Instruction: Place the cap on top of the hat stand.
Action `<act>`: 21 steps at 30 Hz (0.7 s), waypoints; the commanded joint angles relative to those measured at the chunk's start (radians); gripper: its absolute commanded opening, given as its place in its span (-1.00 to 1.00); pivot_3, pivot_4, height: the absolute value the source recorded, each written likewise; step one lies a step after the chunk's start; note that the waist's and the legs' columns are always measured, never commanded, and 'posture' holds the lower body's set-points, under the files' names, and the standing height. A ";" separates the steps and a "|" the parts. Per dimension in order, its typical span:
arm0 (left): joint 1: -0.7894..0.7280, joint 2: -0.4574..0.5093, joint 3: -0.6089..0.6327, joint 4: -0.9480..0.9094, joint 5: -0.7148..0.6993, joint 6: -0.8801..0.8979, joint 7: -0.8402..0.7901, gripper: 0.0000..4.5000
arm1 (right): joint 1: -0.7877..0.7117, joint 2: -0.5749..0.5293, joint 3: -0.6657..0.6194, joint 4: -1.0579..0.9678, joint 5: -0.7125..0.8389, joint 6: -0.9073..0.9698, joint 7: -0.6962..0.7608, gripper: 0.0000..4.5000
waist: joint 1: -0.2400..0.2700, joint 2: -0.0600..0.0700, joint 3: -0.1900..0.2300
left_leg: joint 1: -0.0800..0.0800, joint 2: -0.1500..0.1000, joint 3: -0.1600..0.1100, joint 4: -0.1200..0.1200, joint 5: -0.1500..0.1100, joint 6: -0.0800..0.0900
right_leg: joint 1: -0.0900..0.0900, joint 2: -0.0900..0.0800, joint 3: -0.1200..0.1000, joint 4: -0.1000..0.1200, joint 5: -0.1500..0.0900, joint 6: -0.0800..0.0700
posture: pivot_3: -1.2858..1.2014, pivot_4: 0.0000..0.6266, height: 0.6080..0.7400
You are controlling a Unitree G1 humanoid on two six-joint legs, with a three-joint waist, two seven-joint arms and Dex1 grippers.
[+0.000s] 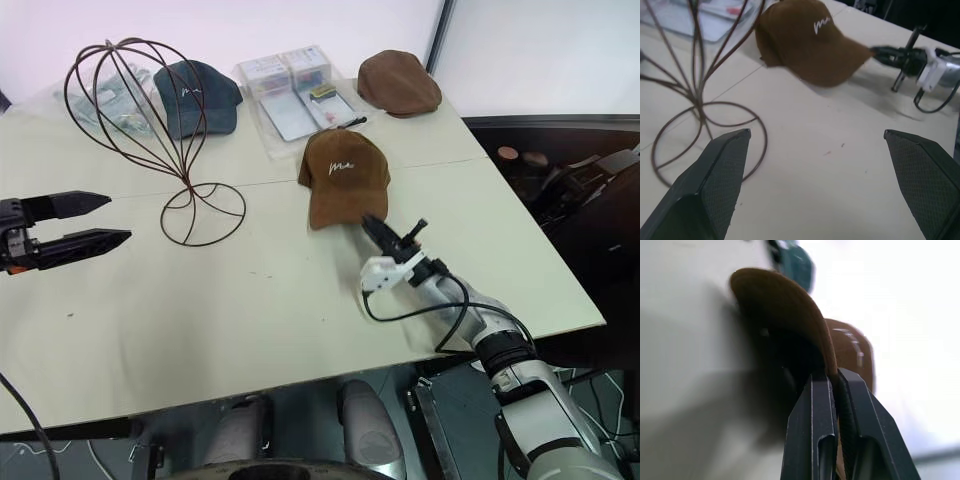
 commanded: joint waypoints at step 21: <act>-0.125 0.110 0.276 0.205 0.033 0.011 -0.067 1.00 | -0.528 0.381 -0.050 -0.406 0.267 0.316 0.315 -0.97 | 0.018 0.005 0.003 | -0.014 0.001 0.001 -0.007 0.000 0.000 | -0.020 0.001 0.000 0.004 0.000 -0.001 | 0.03 -0.52 1.00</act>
